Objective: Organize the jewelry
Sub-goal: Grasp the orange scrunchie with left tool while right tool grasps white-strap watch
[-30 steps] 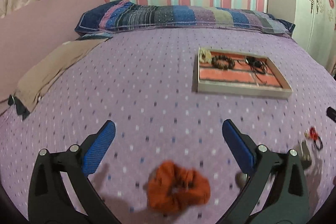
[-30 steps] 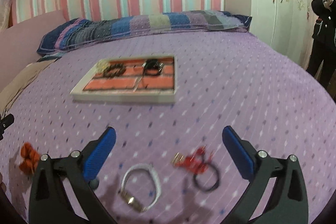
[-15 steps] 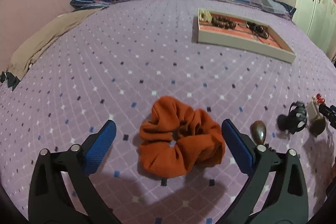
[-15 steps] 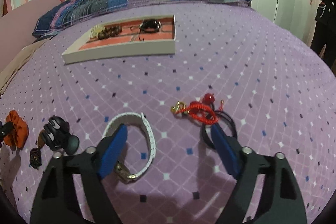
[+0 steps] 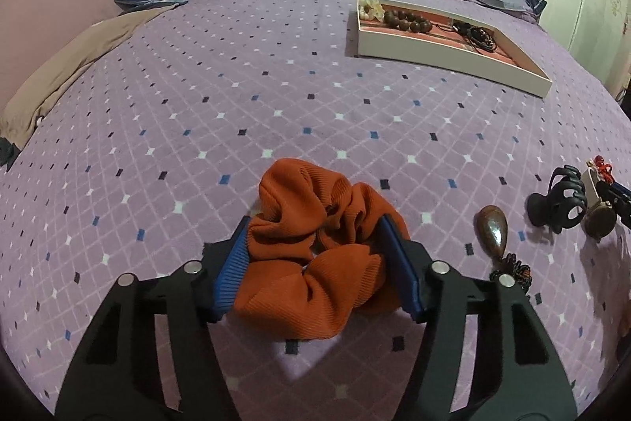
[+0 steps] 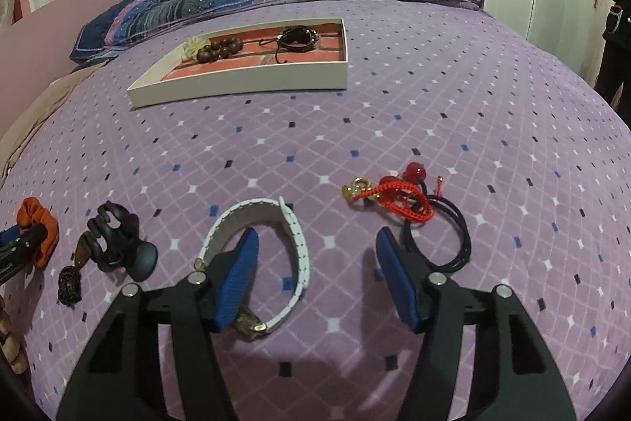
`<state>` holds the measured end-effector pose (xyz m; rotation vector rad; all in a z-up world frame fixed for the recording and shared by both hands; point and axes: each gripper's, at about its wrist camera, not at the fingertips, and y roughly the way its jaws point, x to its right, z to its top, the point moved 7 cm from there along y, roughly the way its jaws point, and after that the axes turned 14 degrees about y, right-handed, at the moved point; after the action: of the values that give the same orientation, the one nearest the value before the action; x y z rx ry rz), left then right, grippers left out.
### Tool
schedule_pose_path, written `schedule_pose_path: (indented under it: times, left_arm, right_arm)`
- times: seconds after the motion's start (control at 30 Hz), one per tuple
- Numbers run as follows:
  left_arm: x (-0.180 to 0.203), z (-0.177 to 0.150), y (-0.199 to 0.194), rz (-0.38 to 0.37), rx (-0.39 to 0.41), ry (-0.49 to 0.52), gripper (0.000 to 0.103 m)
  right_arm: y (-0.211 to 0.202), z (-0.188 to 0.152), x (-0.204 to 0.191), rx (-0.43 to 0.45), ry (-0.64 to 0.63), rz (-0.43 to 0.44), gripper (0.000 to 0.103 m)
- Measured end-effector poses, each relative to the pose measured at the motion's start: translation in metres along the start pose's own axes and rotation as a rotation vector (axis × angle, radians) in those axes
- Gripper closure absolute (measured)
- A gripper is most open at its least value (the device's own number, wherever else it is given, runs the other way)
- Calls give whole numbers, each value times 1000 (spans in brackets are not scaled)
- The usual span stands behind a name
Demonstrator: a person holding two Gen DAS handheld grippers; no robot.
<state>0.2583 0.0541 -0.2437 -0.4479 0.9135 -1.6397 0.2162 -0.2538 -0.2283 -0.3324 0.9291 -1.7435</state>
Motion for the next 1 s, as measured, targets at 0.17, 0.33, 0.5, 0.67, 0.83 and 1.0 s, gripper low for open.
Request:
schedule_pose_path:
  times: [0.17,0.33,0.5,0.67,0.83,1.0]
  left_arm:
    - [1,2,3,-7,-1,9,42]
    - [3,4,7,-9,-6,21,47]
    - [4,3,8,-20,-3,17,54]
    - [6,3,6,-26,0,25,64]
    - [9,3,6,-30,3,39,73]
    - [8,5,4,-36,12,33,80]
  right_arm:
    - [-1,-6,-7,-15,-16,17,42]
    - [1,-8,-14,-42,-16,53,55]
    - [-1,-9,-23,-42,-16,82,75]
    - [-2,-9,-23,-28,-18,78,95]
    - [-1,-10,-14,-27,8,78,96]
    - [-4,-10,-14,-1,4,70,96]
